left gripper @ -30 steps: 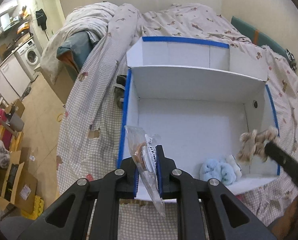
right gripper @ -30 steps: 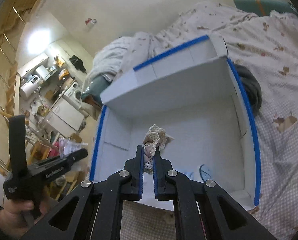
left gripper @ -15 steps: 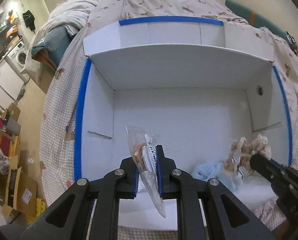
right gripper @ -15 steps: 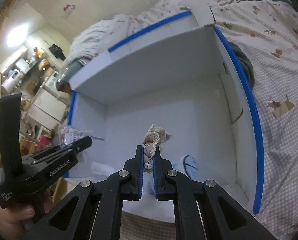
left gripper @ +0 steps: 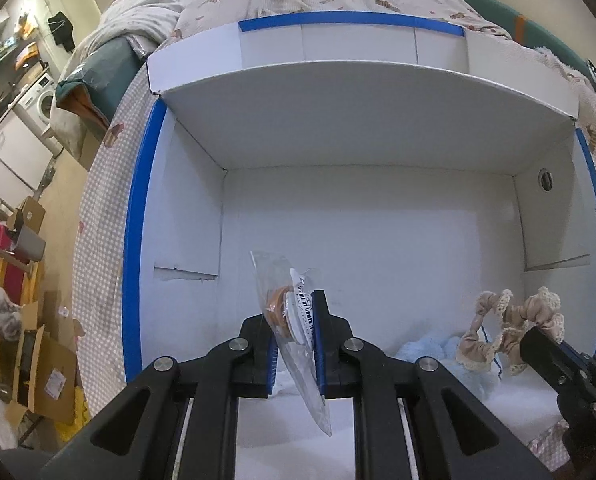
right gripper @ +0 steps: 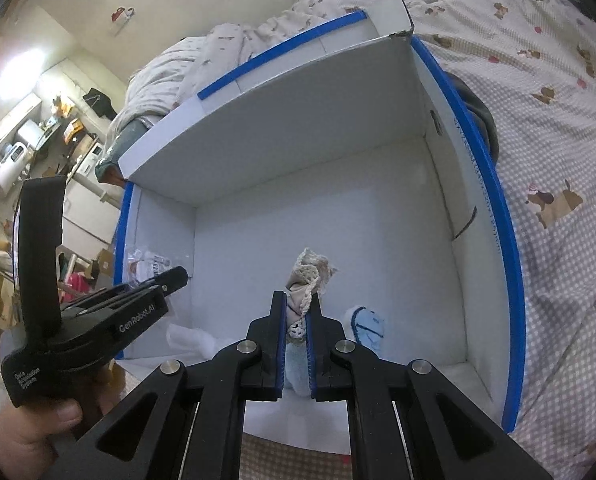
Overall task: Organize soft objects
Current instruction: 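Open both grippers to drop the bag and scrunchie into the box, then withdraw both open grippers back from the box toward the pink duck, then close the right gripper around the pink rubber duck beside the box, then lift the pink duck with the right gripper while the left gripper grasps a small tan item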
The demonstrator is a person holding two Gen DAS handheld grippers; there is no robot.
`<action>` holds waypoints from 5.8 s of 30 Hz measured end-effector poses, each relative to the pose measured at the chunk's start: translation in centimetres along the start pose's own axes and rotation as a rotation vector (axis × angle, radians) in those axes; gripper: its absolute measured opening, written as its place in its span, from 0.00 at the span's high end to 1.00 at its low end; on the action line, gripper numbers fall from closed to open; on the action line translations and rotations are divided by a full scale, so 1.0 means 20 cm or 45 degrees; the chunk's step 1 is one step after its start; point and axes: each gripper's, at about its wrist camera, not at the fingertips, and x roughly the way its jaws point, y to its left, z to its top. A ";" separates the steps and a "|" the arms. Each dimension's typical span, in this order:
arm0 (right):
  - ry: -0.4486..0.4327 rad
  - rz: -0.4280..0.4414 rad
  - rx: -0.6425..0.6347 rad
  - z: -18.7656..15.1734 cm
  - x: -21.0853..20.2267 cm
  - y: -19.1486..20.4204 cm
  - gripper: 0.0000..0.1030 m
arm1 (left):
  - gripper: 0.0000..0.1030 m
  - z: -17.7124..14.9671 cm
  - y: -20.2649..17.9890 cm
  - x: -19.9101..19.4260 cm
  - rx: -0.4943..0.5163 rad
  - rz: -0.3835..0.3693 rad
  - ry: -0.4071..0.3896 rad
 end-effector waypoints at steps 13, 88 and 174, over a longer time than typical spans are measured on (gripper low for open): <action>-0.007 -0.033 0.011 0.00 0.03 0.01 0.80 | 0.47 -0.02 0.00 -0.07 0.005 -0.046 -0.054; 0.094 -0.157 0.223 -0.43 -0.13 -0.18 0.16 | 0.41 -0.66 0.62 -0.17 -0.295 -0.113 0.023; 0.231 -0.071 -0.028 -0.48 0.02 0.03 0.56 | 0.93 -0.78 0.39 0.01 -0.048 -0.243 0.103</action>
